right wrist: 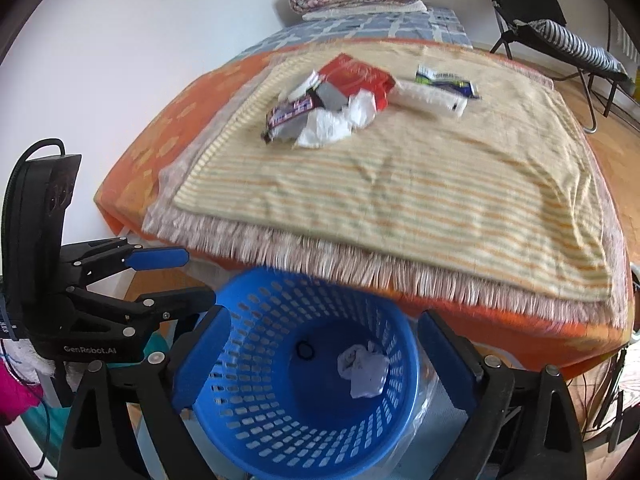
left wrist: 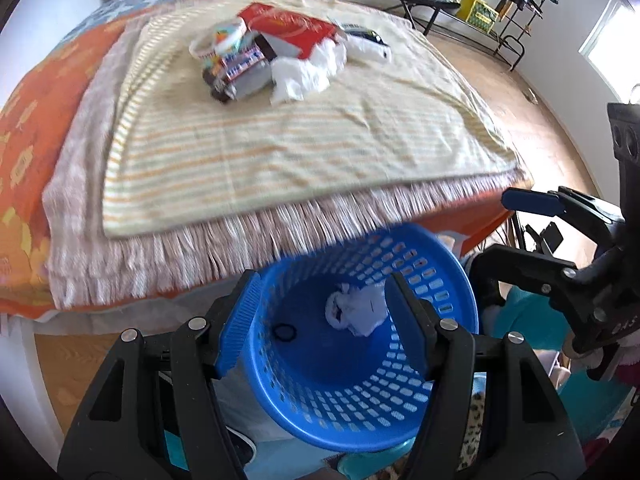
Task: Collect trash
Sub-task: 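Grasp the candy bar wrapper with the left tool while the right tool grasps white tissues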
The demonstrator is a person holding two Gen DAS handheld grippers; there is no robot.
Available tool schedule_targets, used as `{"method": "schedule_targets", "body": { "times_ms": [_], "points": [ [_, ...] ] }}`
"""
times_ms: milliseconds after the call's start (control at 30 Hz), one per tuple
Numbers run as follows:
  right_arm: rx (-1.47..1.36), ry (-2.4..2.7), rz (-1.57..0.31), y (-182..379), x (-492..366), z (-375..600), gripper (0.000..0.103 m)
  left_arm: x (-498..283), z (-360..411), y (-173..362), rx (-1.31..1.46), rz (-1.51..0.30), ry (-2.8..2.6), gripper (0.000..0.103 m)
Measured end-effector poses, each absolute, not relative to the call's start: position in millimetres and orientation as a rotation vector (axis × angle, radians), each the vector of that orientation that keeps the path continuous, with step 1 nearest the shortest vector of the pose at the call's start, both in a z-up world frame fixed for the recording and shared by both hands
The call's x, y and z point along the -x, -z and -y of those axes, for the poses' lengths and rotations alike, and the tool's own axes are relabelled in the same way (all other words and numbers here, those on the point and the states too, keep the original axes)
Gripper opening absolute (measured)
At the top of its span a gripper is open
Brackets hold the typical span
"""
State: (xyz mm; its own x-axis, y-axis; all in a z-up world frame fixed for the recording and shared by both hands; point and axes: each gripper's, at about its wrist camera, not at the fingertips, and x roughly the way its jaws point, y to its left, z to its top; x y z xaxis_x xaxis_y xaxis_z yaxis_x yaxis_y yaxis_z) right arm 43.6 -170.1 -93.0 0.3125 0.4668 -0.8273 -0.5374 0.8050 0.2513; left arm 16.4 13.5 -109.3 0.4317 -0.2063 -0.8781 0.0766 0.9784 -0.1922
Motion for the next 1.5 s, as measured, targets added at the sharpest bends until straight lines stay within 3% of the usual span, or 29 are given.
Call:
{"method": "schedule_targets", "body": {
  "times_ms": [667,1300,1500],
  "points": [
    [0.014,-0.648,-0.995,62.8,-97.1,160.2,0.097,-97.4,-59.4,73.5,0.089,-1.007,0.071,0.066],
    [-0.193,-0.615,-1.084,80.6,-201.1,134.4,0.097,-174.5,-75.5,92.8,0.09,-1.017,0.07,0.066],
    [-0.278,-0.628,-1.159,102.5,-218.9,125.9,0.091,-188.3,-74.8,102.9,0.078,-1.036,0.085,0.056]
  ]
}}
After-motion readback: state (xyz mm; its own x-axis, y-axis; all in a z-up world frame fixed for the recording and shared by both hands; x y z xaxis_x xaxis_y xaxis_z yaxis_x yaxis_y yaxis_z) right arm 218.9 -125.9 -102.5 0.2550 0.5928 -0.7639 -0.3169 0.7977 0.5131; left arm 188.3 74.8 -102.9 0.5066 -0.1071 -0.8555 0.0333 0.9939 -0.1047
